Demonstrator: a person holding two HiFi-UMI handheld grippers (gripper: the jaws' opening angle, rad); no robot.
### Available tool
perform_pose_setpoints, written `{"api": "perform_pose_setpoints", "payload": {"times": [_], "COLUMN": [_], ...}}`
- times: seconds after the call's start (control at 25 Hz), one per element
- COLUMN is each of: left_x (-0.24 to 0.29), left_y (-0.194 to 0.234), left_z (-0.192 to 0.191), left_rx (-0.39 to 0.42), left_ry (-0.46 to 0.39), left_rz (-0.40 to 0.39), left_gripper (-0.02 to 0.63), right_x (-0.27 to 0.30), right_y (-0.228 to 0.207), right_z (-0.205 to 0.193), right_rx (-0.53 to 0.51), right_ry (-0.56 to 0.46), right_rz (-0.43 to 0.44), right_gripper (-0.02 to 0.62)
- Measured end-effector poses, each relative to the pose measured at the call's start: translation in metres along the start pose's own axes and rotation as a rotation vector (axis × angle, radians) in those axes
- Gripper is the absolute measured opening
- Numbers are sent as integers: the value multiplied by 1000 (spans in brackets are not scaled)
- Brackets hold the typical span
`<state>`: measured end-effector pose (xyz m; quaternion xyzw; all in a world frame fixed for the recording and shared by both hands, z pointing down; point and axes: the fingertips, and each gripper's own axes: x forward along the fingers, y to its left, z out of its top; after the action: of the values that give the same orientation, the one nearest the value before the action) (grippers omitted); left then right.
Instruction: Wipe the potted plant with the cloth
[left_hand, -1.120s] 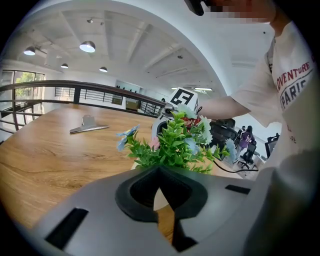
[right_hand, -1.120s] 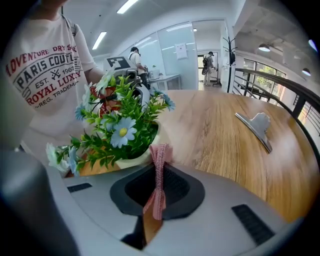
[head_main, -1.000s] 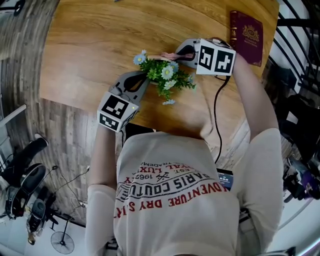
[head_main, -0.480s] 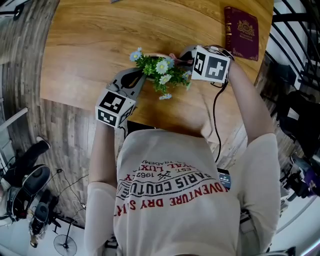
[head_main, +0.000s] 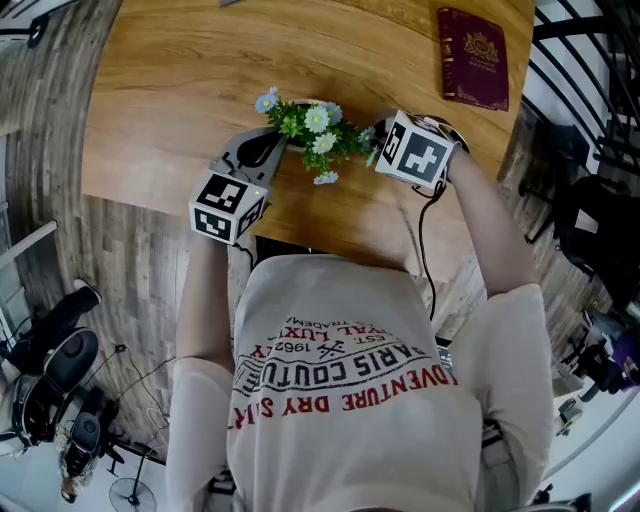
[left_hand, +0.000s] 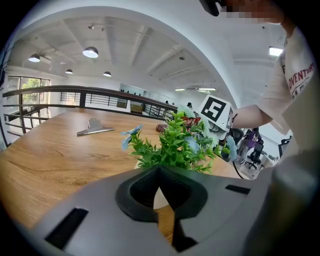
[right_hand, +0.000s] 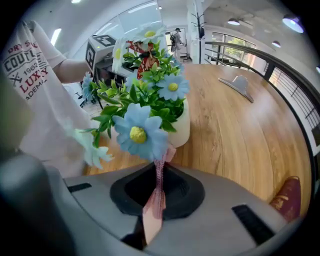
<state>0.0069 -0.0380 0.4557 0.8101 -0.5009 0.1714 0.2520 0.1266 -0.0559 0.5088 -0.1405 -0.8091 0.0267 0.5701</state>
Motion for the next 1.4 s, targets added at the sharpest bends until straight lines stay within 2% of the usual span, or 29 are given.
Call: {"api": "perform_pose_setpoints", "payload": {"times": [0.12,0.24,0.48,0.72,0.92,1.16,1.4], "left_x": [-3,-14,-49,-83,-105,-138,-148], "left_y": [-3,-7,-9,8,32,68,104], "left_z": [3,11,40,75,86,65,28], "left_rx": [22,53,138,207,267,298,264], "left_ry": [-27,-61,-123,-192,-186,-144,-84], "left_rz": [25,40,25,-71,-172,-244,-233], "left_gripper": [15,15,15,15,15,15,15], "right_x": [-18,-51,-119,-154,-143,-78,3], "right_y": [-14,-26,-9,24,41,58,44], "right_z": [-7,-7,21,90,146,196,202], "right_rx": [105,222,370,458,589,746,923], "right_ry": [-27,-97,-224,-269,-287,-347,-367], "right_rz": [-143,-298,-481,-586,-655,-656,-695], "right_gripper": [43,43,43,43,43,43,43]}}
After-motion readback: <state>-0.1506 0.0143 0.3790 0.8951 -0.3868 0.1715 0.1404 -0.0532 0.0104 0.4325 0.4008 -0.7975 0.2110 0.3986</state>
